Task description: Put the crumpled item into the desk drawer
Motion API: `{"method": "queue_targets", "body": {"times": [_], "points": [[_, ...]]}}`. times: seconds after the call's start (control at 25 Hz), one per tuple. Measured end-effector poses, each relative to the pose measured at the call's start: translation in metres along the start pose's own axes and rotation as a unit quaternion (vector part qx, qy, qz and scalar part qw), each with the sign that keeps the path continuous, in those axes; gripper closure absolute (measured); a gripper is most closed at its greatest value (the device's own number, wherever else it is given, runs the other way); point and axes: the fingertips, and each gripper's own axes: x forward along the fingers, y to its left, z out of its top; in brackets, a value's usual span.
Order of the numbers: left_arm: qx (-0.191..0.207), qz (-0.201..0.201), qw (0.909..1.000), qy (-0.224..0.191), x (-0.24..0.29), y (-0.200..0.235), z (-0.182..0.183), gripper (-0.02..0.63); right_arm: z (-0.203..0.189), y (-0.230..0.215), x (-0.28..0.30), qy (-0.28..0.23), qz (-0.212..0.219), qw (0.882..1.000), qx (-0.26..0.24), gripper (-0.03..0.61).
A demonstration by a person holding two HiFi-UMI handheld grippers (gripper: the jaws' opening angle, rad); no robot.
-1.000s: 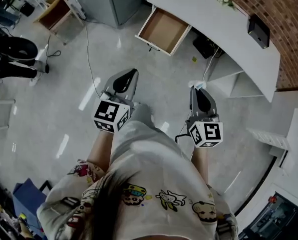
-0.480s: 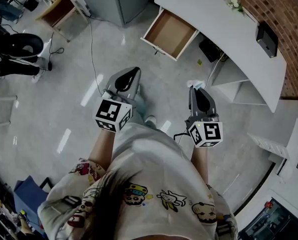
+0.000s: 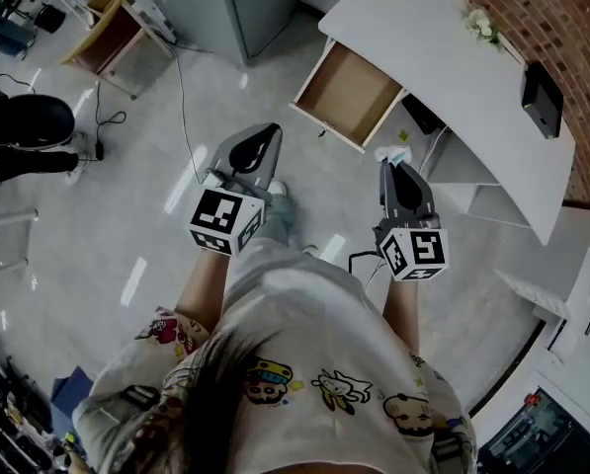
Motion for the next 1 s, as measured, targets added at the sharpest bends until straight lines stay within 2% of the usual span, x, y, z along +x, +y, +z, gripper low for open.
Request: {"method": "queue_targets", "body": {"times": [0.24,0.44,0.72,1.0], "points": [[0.006,-0.008,0.9999,0.004,0.031,0.053,0.014,0.615,0.018,0.003,0.061,0.001,-0.010,1.000,0.004,0.561],[0.001,-0.013,0.9998,0.013,0.042,0.077,0.013,0.614,0.017,0.004,0.087,0.015,-0.023,1.000,0.011,0.561],[-0.010,-0.028,0.9984,0.048,0.053,0.086,-0.010,0.615,0.001,-0.006,0.097,0.046,-0.047,0.998,0.022,0.561],[-0.014,-0.032,0.9977,0.058,0.094,0.084,-0.019,0.615,-0.015,-0.045,0.113,0.062,-0.054,0.996,0.040,0.561]]}}
